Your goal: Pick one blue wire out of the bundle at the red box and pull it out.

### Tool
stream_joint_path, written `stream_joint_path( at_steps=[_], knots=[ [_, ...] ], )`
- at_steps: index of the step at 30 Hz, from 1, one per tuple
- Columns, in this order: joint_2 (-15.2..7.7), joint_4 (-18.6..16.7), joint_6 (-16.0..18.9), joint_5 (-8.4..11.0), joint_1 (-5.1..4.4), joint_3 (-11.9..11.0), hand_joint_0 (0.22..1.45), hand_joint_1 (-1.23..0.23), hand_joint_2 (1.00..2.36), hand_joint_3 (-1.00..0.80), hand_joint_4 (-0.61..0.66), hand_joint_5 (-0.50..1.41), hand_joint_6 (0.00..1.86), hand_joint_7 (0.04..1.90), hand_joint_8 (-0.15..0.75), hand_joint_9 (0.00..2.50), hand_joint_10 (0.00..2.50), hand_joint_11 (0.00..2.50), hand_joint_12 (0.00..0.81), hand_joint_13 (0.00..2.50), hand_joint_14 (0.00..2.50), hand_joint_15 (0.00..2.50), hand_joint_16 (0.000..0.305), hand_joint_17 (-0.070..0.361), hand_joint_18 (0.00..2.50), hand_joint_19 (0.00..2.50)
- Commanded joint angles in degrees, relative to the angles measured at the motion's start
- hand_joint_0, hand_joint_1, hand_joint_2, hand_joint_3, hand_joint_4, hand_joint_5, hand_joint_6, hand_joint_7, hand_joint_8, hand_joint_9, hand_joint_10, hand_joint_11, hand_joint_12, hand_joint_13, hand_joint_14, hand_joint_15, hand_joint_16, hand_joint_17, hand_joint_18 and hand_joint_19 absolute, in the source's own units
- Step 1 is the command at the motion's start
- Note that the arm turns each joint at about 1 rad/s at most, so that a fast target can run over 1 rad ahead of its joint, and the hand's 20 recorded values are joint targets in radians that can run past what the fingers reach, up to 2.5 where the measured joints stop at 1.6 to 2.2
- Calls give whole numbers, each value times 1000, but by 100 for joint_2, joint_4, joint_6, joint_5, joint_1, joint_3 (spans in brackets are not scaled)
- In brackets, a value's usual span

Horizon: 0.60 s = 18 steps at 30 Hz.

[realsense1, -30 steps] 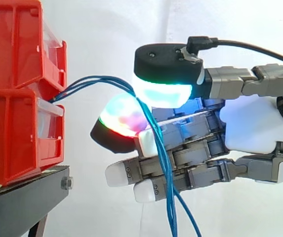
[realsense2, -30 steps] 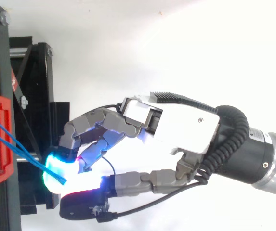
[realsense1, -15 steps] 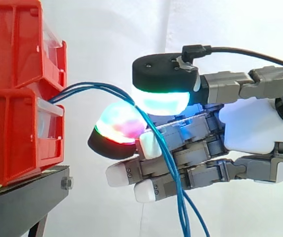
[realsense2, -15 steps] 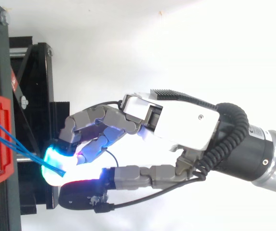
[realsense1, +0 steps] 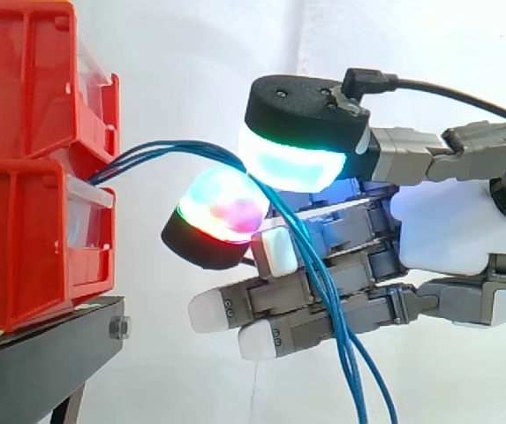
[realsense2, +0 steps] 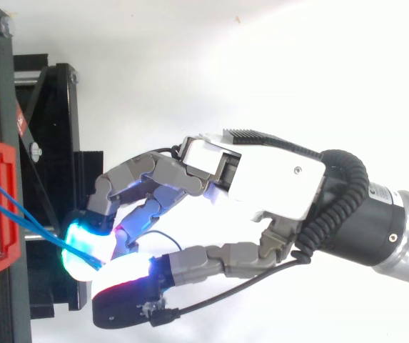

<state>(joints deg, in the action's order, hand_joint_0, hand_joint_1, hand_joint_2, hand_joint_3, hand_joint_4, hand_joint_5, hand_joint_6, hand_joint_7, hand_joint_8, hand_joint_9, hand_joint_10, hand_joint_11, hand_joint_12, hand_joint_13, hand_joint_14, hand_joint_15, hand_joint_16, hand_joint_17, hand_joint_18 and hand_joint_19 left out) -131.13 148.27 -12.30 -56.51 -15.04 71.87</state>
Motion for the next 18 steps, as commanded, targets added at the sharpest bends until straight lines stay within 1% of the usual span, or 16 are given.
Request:
stream_joint_path(
  at_steps=[1,3,5,6,7,8,9,10,11,12,14,16,17,18],
  knots=[
    [0,0,8,0,2,2,660,-838,1019,-197,15,-146,946,827,287,1051,26,839,379,616,17,366,55,123,500,479],
    [0,0,8,-9,10,2,662,-848,1020,-142,-14,-161,957,846,286,1027,26,834,377,613,17,372,55,124,505,478],
    [0,0,8,-9,10,2,654,-852,1022,-84,-21,-168,955,907,286,1002,25,828,378,611,16,376,55,124,507,485],
    [0,0,8,-27,10,2,647,-854,1020,-57,6,-177,947,941,289,985,25,801,384,614,17,374,57,127,518,478],
    [0,0,8,-27,10,2,637,-846,1019,-21,115,-184,917,876,296,977,23,765,394,610,16,376,59,133,511,488],
    [0,0,8,-27,10,2,636,-839,1017,-14,132,-182,914,858,300,979,23,760,400,614,16,369,61,136,518,484],
    [0,0,8,-27,19,2,638,-813,1006,-1,216,-173,882,799,317,991,22,715,420,624,16,357,66,147,544,478],
    [0,0,8,-35,10,2,626,-775,1053,-20,340,-159,864,706,326,1001,21,655,433,635,14,358,69,155,553,479],
    [0,0,8,-35,19,2,602,-743,1148,-51,360,-150,834,735,332,1003,18,620,437,638,14,353,70,158,557,476],
    [0,0,8,-35,19,2,587,-689,1226,-76,384,-125,767,812,333,1005,18,594,439,639,14,353,71,160,557,483],
    [0,0,8,-44,19,2,605,-655,1203,-76,386,-95,673,977,329,1014,19,592,434,636,14,353,70,158,545,488],
    [0,0,8,-53,28,2,658,-649,1038,-39,395,-90,651,1013,324,1031,19,595,421,642,14,356,67,152,535,496],
    [0,0,8,-53,28,2,669,-654,1005,-35,384,-89,648,1013,323,1037,20,620,419,643,14,360,67,150,536,499],
    [0,0,8,-62,28,2,667,-640,1008,-35,323,-95,640,1029,307,1024,21,666,406,634,15,370,63,143,518,499]
  ],
)
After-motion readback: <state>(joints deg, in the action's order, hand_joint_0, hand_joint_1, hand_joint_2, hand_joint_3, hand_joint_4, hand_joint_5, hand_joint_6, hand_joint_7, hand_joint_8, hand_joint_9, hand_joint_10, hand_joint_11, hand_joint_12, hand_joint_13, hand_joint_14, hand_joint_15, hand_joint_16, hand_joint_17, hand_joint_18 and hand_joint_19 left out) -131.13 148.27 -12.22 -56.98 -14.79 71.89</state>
